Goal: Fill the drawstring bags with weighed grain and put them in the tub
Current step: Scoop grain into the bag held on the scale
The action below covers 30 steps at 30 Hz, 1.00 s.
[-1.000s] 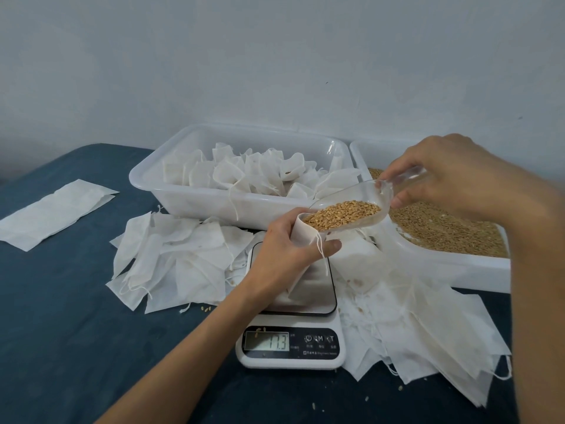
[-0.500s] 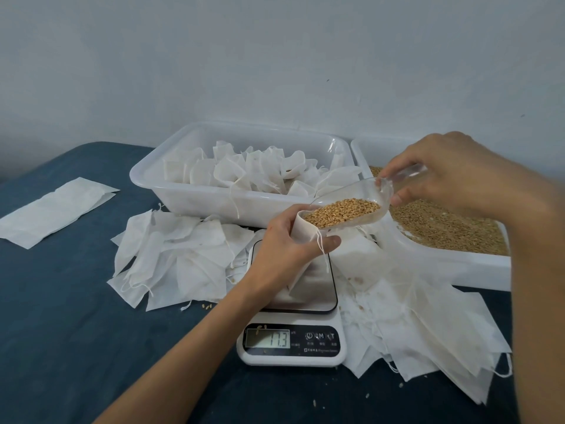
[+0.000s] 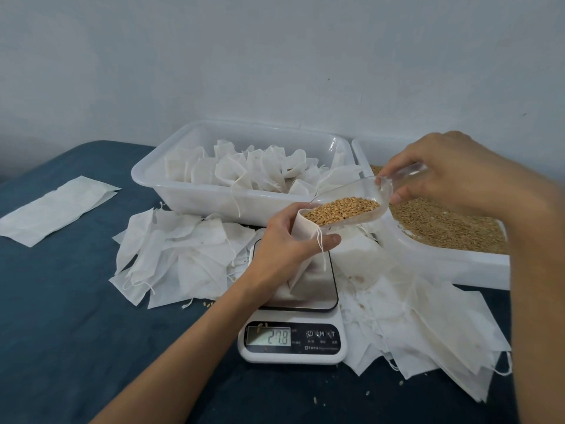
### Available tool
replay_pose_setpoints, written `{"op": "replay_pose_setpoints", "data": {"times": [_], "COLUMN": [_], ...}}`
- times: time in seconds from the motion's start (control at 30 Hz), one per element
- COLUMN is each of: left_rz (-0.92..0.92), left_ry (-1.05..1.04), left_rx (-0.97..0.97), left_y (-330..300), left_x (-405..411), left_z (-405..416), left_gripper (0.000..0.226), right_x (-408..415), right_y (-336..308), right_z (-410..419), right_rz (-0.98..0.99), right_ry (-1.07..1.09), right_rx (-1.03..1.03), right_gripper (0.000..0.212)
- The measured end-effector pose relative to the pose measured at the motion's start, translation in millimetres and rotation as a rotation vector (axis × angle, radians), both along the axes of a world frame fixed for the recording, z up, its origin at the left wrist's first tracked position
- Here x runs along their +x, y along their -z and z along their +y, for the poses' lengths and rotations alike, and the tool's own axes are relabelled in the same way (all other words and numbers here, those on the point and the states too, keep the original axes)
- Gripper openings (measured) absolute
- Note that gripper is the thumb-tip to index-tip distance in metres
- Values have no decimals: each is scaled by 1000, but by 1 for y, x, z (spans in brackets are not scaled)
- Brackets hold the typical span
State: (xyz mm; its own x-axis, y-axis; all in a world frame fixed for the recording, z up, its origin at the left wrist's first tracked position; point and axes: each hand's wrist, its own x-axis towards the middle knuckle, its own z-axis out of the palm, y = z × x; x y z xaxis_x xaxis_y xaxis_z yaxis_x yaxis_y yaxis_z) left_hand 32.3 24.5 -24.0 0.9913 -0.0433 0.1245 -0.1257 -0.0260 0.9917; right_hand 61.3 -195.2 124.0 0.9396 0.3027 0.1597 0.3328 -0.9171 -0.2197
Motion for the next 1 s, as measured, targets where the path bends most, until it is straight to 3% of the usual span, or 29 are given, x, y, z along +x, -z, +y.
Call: {"op": "replay_pose_setpoints", "data": {"times": [1.0], "left_rz": [-2], "left_ry": [21], "left_rx": [-36], "left_y": [-2], "left_x": [-2], "left_z": [0], "left_gripper": [57], "right_x": [6], "right_y": [1], "right_z": [-1], "right_rz": [-20], "right_ry": [41], "right_rx": [-13], "right_gripper": [38]}}
